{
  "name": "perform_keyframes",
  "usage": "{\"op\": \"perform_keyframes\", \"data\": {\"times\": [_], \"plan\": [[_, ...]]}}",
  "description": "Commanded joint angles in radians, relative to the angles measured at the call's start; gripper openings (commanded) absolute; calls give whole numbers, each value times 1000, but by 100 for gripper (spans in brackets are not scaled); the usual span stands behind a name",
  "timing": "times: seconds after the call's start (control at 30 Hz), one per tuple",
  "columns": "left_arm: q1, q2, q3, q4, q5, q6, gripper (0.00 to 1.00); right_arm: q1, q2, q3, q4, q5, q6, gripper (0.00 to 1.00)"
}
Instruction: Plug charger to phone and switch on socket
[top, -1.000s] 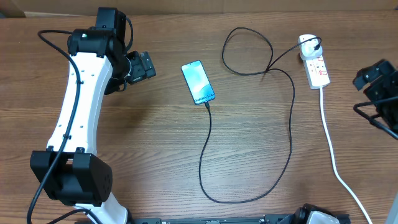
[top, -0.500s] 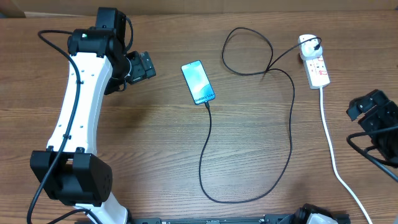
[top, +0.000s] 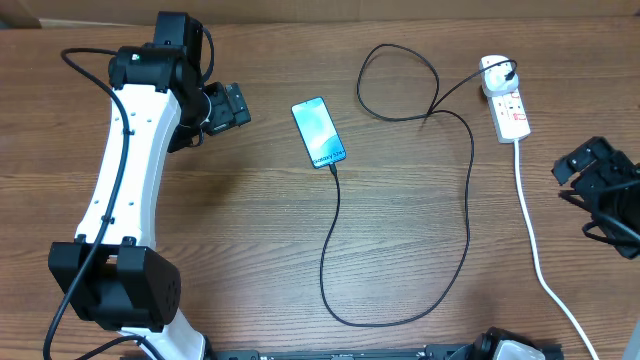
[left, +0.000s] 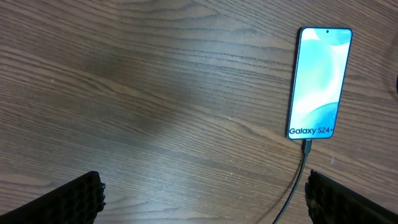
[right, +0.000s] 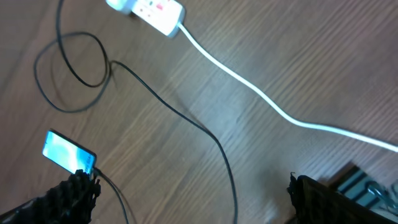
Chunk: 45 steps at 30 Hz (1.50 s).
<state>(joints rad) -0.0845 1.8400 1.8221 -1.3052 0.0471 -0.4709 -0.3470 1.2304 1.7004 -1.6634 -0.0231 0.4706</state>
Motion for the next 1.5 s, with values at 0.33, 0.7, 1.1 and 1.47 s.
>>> {"op": "perform_keyframes", "data": {"times": [0.33,0.7,1.1,1.47], "plan": [[-1,-5,8,2,-14,7,100,49,-71,0,37,-5,-33,100],[-2,-5,8,2,-14,7,100,215,-282,0,105,3,-83,100],[-1,-5,8,2,-14,7,100,215,-473,-89,167,2,-158,100],[-1,-5,8,2,-14,7,100,265,-826,-775,700,-61,-164,100]]}}
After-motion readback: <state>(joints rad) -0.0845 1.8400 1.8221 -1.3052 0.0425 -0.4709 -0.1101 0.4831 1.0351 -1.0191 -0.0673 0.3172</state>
